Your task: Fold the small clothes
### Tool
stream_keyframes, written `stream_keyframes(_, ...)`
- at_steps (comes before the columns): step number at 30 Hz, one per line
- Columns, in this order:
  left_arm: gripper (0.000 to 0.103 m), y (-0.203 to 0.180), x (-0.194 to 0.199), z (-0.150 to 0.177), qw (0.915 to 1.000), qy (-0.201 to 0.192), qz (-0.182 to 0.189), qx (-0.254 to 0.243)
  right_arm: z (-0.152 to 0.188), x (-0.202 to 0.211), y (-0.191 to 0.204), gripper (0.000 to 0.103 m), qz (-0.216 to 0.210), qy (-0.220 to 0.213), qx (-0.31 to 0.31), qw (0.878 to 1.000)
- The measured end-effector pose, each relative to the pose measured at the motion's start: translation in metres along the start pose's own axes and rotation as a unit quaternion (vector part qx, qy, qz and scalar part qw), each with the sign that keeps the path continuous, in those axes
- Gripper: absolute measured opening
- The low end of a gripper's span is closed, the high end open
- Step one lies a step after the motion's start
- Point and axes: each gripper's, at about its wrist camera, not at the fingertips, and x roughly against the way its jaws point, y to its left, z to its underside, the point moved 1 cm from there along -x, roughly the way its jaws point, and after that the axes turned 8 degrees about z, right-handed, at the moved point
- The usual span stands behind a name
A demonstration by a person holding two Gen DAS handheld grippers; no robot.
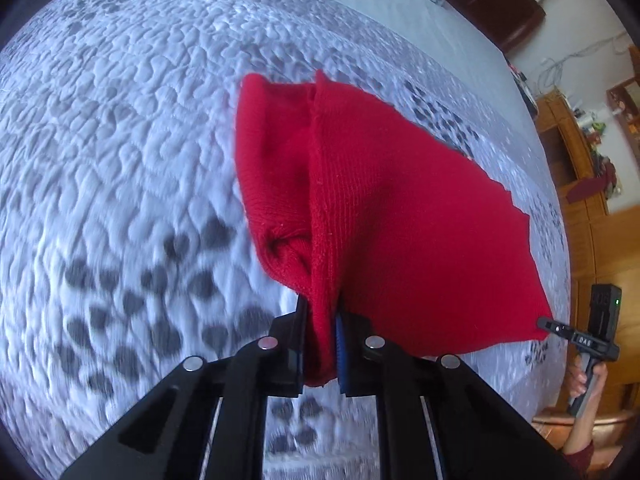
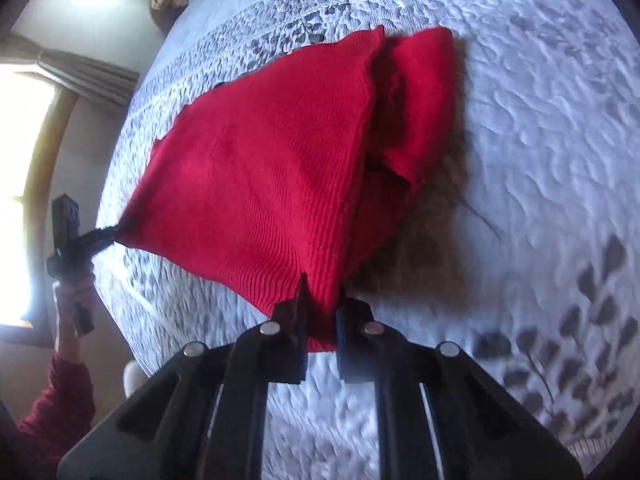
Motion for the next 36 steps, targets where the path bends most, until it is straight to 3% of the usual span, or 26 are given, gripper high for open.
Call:
stream_keyframes(11, 0.011, -0.040, 0.017, 0.142, 0.9984, 0.032, -0.004, -0.046, 0.134, 0.033, -0.024, 0.009, 0.015, 0.034, -0.013, 0.999)
stream_keyframes(17, 0.013, -0.020, -0.011, 0.175, 0.9982, 0.034, -0.033, -0.038, 0.164, -0.007, -0.029, 0.010, 0.057, 0.043, -0.022, 0.997)
stream_keyframes(22, 0.015, -0.020, -0.015, 0.173, 0.9984, 0.020, -0.039, -0.037, 0.155, -0.025, -0.027, 0.013, 0.063, 0.041, -0.032, 0.997)
stream_keyframes(23, 0.018, -0.024, -0.012, 0.174, 0.9978, 0.022, -0.044, -0.044, 0.156, -0.021, -0.026, 0.012, 0.066, 0.041, -0.026, 0.997)
stream_keyframes(25, 0.028, -0.028, -0.002, 0.175, 0.9965, 0.027, -0.060, -0.051, 0.157, -0.006, -0.024, 0.026, 0.074, 0.036, -0.019, 0.996)
stream_keyframes(27, 0.040, -0.032, 0.017, 0.172, 0.9944, 0.014, -0.085, -0.062, 0.158, 0.015, -0.020, 0.028, 0.086, 0.016, -0.010, 0.996)
stream_keyframes(31, 0.041, -0.053, 0.051, 0.137, 0.9913, -0.034, -0.094, -0.085, 0.129, 0.061, -0.008, 0.028, 0.081, -0.036, 0.009, 0.996)
stream_keyframes(34, 0.041, -0.081, 0.048, 0.095, 0.9892, -0.053, -0.087, -0.106, 0.086, 0.069, 0.000, 0.037, 0.095, -0.060, 0.015, 0.994)
stream_keyframes(36, 0.041, -0.094, 0.032, 0.070, 0.9880, -0.057, -0.089, -0.113, 0.058, 0.064, -0.007, 0.037, 0.097, -0.066, 0.004, 0.993)
